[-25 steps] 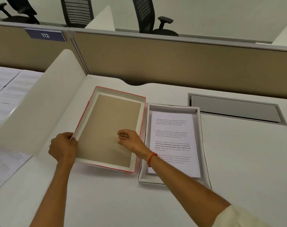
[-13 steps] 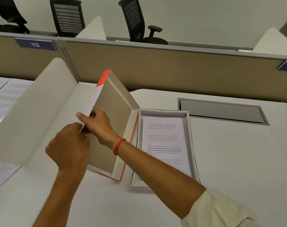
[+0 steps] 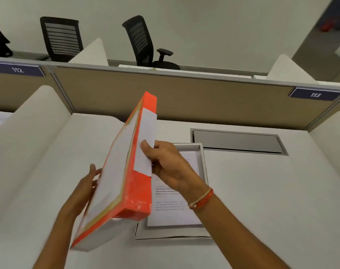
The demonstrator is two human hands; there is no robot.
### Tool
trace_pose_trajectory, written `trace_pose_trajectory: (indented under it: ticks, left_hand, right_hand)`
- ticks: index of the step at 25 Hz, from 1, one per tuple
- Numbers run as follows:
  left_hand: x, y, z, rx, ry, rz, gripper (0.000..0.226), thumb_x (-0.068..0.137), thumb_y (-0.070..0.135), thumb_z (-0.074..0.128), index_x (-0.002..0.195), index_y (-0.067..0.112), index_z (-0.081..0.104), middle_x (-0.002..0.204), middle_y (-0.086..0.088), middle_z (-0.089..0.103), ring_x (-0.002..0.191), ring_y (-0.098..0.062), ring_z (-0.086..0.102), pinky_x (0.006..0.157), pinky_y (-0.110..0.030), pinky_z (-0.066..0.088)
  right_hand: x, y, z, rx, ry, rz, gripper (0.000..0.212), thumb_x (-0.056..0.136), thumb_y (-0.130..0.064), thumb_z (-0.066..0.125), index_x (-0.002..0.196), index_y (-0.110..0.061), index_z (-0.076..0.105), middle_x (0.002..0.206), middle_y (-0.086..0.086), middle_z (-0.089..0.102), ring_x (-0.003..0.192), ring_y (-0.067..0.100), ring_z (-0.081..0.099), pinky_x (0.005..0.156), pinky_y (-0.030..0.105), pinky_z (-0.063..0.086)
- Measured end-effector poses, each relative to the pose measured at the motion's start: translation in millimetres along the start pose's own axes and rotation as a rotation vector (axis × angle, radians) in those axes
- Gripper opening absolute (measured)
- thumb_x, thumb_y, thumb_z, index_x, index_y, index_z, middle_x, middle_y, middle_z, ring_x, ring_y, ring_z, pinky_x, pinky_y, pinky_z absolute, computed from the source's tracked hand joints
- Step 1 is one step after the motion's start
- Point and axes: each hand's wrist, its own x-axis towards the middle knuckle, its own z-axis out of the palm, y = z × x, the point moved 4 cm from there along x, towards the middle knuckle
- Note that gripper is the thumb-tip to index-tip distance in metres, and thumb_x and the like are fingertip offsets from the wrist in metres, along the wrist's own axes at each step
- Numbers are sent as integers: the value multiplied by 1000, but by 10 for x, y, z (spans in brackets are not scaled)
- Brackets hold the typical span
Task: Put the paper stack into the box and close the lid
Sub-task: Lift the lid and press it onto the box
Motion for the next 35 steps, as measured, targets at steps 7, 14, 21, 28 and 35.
trace_pose_trajectory:
  ticks: [7, 14, 21, 28, 35]
  left_hand:
    - [32, -388, 668, -263, -139, 1, 49, 87, 60, 59, 129, 36, 64, 124, -9, 72, 104, -35, 73, 81, -48, 60]
    - [54, -212, 1223, 182, -11, 225, 55, 98, 56, 39, 150, 38, 36, 142, -1, 56, 121, -30, 61, 104, -56, 49]
    - [70, -370, 1389, 313, 31, 267, 59, 95, 60, 36, 150, 39, 32, 121, -2, 55, 102, -19, 58, 91, -43, 51]
    - [140, -418, 1354, 384, 73, 291, 55, 101, 49, 37, 154, 36, 28, 122, -8, 55, 105, -22, 60, 93, -44, 52]
    - [123, -480, 1364, 452, 65, 303, 55, 103, 42, 34, 156, 34, 22, 114, -11, 54, 96, -20, 59, 86, -31, 49]
  right_hand:
    - [-472, 222, -1400, -218, 148, 70, 59, 84, -48, 65, 131, -13, 54, 116, 7, 71, 100, 23, 72, 84, 36, 60]
    - [-500, 1029, -2080, -588, 497, -6, 41, 96, -55, 37, 135, -46, 31, 137, -5, 50, 101, 10, 62, 67, 14, 55]
    - [-527, 1407, -2277, -624, 612, 51, 54, 91, -66, 29, 141, -46, 28, 135, -1, 47, 116, 18, 53, 97, 42, 51]
    - [-493, 1525, -2274, -638, 634, 38, 49, 95, -58, 32, 141, -40, 30, 133, 0, 48, 111, 19, 55, 95, 42, 53]
    - [-500, 1602, -2309, -641, 660, 44, 46, 98, -53, 31, 142, -37, 33, 132, 4, 50, 109, 21, 56, 93, 40, 52]
